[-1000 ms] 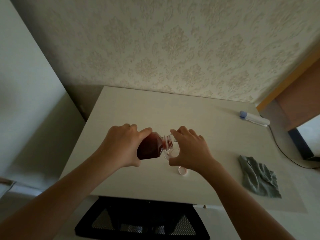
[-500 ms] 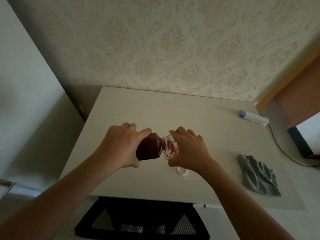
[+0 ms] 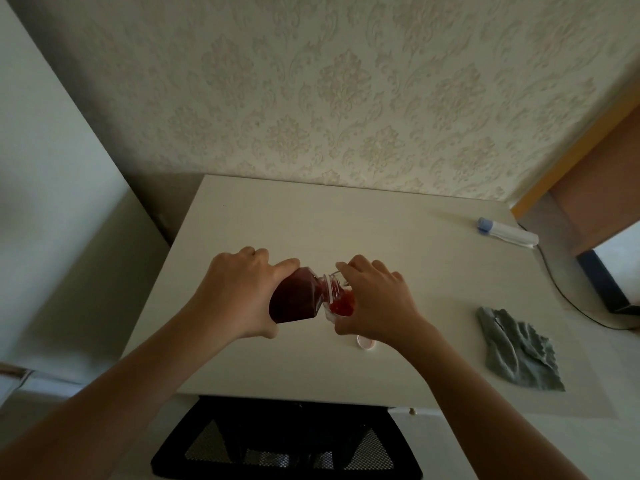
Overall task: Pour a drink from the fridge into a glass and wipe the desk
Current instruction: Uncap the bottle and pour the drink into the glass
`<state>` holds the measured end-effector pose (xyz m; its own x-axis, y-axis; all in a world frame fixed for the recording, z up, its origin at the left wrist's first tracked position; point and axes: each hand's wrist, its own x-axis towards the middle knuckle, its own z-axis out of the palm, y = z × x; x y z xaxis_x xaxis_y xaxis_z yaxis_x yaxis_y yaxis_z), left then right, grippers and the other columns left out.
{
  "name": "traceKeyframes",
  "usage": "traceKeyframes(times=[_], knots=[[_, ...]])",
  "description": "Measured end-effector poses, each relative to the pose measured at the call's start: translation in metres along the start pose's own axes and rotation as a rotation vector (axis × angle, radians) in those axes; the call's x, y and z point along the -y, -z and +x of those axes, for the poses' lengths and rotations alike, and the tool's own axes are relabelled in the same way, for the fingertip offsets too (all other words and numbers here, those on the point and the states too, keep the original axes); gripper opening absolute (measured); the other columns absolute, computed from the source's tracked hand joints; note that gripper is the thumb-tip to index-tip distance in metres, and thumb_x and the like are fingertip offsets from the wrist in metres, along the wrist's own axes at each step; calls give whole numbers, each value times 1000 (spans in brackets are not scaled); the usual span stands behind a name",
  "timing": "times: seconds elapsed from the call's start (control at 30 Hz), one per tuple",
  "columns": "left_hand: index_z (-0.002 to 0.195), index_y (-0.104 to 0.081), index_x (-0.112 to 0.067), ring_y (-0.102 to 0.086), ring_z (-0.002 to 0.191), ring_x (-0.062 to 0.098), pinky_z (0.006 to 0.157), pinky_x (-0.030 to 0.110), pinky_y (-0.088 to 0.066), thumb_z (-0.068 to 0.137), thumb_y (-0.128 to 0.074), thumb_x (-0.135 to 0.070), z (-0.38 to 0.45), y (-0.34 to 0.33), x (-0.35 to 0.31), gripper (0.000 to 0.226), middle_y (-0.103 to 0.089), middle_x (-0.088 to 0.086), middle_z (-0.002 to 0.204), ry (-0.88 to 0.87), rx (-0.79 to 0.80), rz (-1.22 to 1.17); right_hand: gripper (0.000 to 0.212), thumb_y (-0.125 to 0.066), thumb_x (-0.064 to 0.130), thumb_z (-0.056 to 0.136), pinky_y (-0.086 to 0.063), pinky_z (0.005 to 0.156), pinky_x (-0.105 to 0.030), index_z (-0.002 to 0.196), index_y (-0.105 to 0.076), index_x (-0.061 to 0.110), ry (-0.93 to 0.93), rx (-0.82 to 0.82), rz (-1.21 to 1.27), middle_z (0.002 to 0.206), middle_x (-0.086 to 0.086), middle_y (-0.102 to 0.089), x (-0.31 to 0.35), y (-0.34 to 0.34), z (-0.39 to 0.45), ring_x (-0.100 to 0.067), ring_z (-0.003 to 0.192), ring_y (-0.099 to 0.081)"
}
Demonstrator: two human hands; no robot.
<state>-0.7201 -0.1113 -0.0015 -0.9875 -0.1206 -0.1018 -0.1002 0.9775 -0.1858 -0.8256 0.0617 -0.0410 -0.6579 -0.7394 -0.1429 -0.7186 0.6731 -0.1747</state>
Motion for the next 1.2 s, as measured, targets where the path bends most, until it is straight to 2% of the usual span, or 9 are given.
traceKeyframes(times=[0.53,0.67,0.93,1.07,1.2], knots=[[136,-25,-40,-51,94,16,65,27,-34,62,-65,-59,-6,-5,1,86,-55,-2,105,-2,12,-42,85,-70,52,63,-43,91,-41,135,-36,22,8,-15,43,127,3,-45,0,-5,-2,-20,110,-46],[136,-26,-41,-52,92,15,69,26,-43,60,-65,-60,-7,-9,4,87,-55,-3,103,7,17,-98,85,-70,53,63,-43,90,-40,135,-36,23,8,-14,70,126,3,-45,0,-9,-2,-19,109,-46],[135,-33,-41,-55,88,15,63,25,-40,54,-67,-60,-13,-31,6,89,-59,-4,99,39,7,-191,84,-69,55,64,-43,90,-38,135,-36,25,9,-12,110,127,5,-46,-3,-20,-2,-18,108,-46],[136,-31,-43,-55,91,14,64,25,-41,55,-69,-61,-16,-42,5,91,-59,-6,102,77,-9,-275,83,-69,56,64,-43,89,-38,134,-37,25,12,-19,136,126,6,-47,-3,-24,-1,-18,108,-47],[133,-32,-46,-57,94,13,70,30,-49,51,-75,-56,-25,-66,4,94,-59,-10,107,205,-33,-523,82,-68,57,64,-42,90,-38,134,-39,25,-20,-25,210,127,6,-49,-6,-24,0,-18,108,-49]])
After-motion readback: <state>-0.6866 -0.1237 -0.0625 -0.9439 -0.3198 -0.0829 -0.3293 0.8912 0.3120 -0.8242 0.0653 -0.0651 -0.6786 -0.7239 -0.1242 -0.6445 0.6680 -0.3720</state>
